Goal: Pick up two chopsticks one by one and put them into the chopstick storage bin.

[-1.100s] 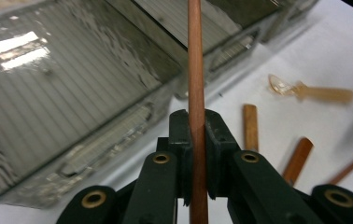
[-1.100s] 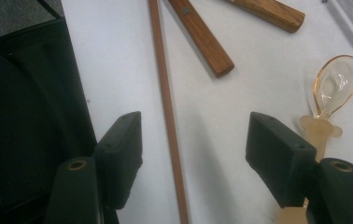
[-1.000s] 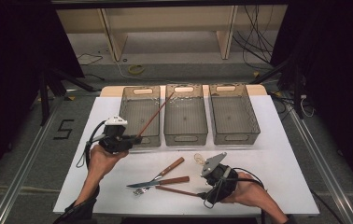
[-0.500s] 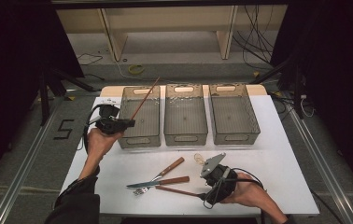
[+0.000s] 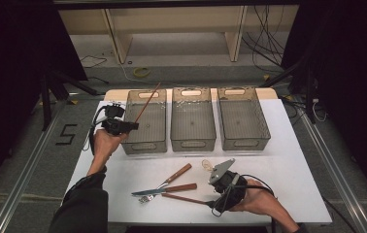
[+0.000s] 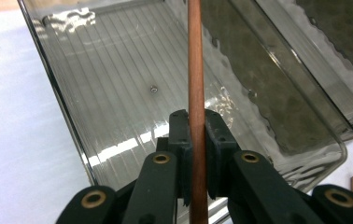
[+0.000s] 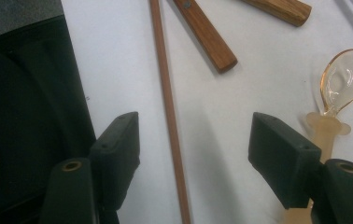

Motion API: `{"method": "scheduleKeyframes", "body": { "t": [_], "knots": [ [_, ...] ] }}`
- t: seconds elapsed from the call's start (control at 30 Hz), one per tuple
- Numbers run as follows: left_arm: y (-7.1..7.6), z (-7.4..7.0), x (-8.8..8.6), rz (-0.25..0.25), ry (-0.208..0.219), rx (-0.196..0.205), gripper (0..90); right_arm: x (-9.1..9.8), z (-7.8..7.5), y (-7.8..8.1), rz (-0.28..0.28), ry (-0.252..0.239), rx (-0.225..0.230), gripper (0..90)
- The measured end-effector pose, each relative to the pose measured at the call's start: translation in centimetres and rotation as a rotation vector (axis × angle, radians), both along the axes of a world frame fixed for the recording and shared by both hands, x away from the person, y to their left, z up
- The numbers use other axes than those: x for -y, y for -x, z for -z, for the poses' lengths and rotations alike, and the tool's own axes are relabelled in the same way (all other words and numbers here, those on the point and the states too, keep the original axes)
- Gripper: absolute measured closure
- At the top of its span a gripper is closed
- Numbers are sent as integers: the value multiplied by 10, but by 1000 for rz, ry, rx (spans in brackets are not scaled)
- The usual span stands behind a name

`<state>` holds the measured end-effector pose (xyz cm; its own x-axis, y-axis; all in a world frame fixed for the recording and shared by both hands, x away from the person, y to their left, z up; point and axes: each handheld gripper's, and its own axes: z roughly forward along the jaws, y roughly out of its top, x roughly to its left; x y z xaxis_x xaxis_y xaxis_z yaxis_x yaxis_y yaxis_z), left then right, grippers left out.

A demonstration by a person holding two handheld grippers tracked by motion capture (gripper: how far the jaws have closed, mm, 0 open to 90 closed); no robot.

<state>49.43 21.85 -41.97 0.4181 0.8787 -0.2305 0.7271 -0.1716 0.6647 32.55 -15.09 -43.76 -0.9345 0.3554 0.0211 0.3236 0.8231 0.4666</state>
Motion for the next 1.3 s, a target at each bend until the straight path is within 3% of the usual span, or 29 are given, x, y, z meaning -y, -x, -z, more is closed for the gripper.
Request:
{"method": "scheduleKeyframes", "body": {
  "t": [0.2, 0.33, 0.4, 0.6, 0.73, 0.9, 1.1, 1.17, 1.3],
  "knots": [
    [-6, 8, 1, -18, -13, -43, 827, 0, 1, 0, -2, -3, -7, 345],
    [-8, 13, 0, -36, -3, -49, 820, -1, 1, 0, -8, -2, -3, 345],
    [-9, 14, 0, -35, 15, -65, 727, -1, 1, 0, -4, -3, -11, 345],
    [0, 7, -2, -16, 72, -42, 511, 0, 1, -2, -2, -2, -4, 344],
    [15, -2, 0, 44, 87, -13, 396, -1, 1, -3, -4, 4, -10, 355],
    [44, -9, 8, 123, 108, 54, 282, -7, 2, -5, -17, 31, -16, 399],
    [79, -11, 17, 214, 113, 141, 209, -16, 9, -9, -49, 80, -46, 482],
    [86, -11, 19, 233, 123, 149, 207, -18, 11, -10, -58, 103, -55, 516],
    [102, -12, 23, 269, 99, 171, 184, -22, 16, -10, -76, 142, -59, 579]
  ]
}}
